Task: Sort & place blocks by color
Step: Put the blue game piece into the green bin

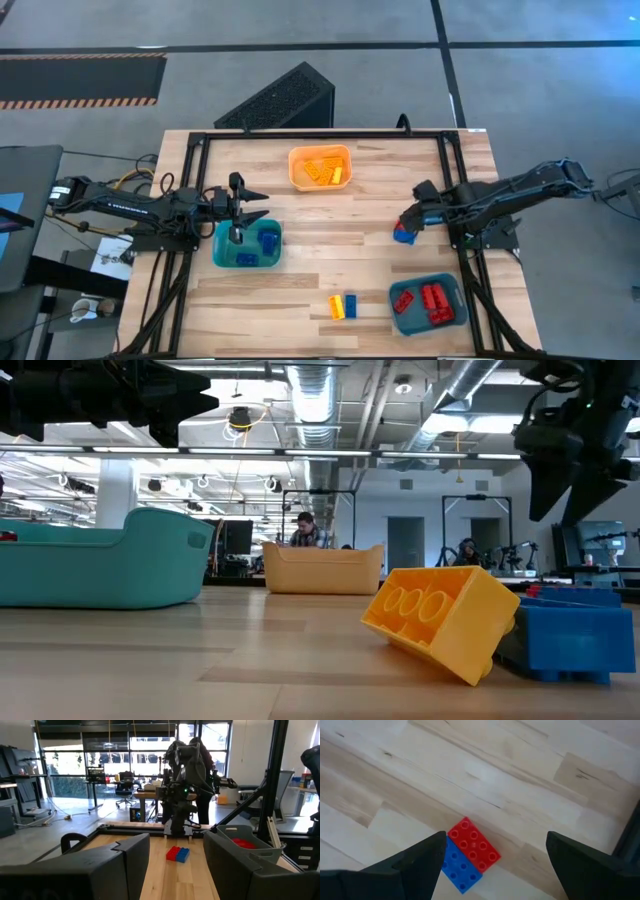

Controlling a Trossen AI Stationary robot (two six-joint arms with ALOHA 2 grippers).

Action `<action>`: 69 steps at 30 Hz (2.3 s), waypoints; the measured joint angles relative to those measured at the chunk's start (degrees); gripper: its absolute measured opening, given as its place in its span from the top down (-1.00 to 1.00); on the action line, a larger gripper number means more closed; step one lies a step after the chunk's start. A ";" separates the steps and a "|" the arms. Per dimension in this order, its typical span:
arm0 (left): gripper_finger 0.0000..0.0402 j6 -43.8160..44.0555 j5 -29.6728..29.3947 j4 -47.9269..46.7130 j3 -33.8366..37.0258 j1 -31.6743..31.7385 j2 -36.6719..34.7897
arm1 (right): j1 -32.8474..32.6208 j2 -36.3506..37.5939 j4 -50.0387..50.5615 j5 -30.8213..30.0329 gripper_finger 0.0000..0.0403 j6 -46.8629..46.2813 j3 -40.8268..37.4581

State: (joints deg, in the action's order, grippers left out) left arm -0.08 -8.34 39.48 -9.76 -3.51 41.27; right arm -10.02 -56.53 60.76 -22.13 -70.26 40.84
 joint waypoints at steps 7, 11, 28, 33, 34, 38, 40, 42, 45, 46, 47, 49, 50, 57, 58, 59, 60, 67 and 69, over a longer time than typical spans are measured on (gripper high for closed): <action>0.14 0.26 0.00 -0.06 0.00 0.01 -0.02 | 0.52 -6.31 -2.02 2.27 -0.80 1.07 0.00; 0.14 0.22 0.00 -0.11 0.00 0.00 -0.02 | 0.78 -11.66 -2.68 9.25 -0.78 4.89 0.00; 0.14 0.23 0.00 -0.13 0.00 0.01 0.00 | -1.14 -27.26 -21.92 25.54 -0.61 16.01 1.87; 0.14 0.03 -0.01 -0.13 0.00 0.02 0.00 | -1.14 -26.63 -22.99 25.95 -0.59 19.27 5.73; 0.14 0.03 -0.01 -0.13 0.00 0.01 0.00 | -1.15 -26.50 -23.09 25.85 -0.59 19.74 6.54; 0.14 0.04 0.00 -0.20 0.00 0.02 0.00 | -1.14 -25.59 -22.15 23.98 -0.58 21.38 8.26; 0.14 0.05 0.04 0.08 0.02 0.00 0.00 | -1.14 -25.73 -20.63 21.69 -0.58 22.19 8.39; 0.14 0.07 0.08 -0.14 0.02 0.02 0.00 | -1.14 -26.11 -18.58 19.61 -0.58 22.86 8.39; 0.14 0.07 0.11 -0.03 0.02 0.01 0.00 | -1.09 -27.96 -16.04 17.25 -0.58 24.44 8.39; 0.14 0.07 0.11 -0.12 0.02 0.01 0.00 | -1.09 -28.69 -15.66 17.15 -0.58 25.22 8.45; 0.14 0.07 0.11 -0.15 0.02 0.00 0.00 | -1.09 -29.52 -15.55 17.18 -0.58 25.88 8.47; 0.14 0.07 0.11 0.04 0.02 0.00 0.00 | -1.09 -31.45 -15.69 17.40 -0.58 27.20 8.44; 0.14 0.07 0.11 -0.01 0.02 0.00 0.00 | -1.09 -32.53 -16.09 17.46 -0.58 27.73 8.46; 0.14 0.07 0.09 -0.03 0.02 0.02 0.00 | -1.05 -39.83 -16.43 19.36 -0.57 29.27 8.82; 0.14 0.07 0.07 -0.18 0.02 0.00 0.00 | -1.05 -40.48 -16.76 20.07 -0.55 29.63 8.87; 0.14 0.07 0.07 -0.20 0.02 0.02 0.00 | -1.05 -40.93 -17.08 20.61 -0.52 29.79 8.88; 0.14 0.07 0.07 -0.13 0.02 0.02 0.00 | -1.03 -41.05 -17.40 21.09 -0.47 30.06 8.90; 0.14 0.07 0.04 -0.14 0.02 0.01 0.00 | -0.76 -37.66 -17.56 21.91 0.21 30.43 9.22; 0.14 0.07 0.01 -0.12 0.02 0.00 0.00 | -0.34 -35.43 -17.80 21.47 0.40 29.92 10.02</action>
State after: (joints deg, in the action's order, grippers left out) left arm -0.01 -8.32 39.36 -9.74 -3.51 41.28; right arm -10.36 -91.96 42.96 -0.66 -40.34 50.86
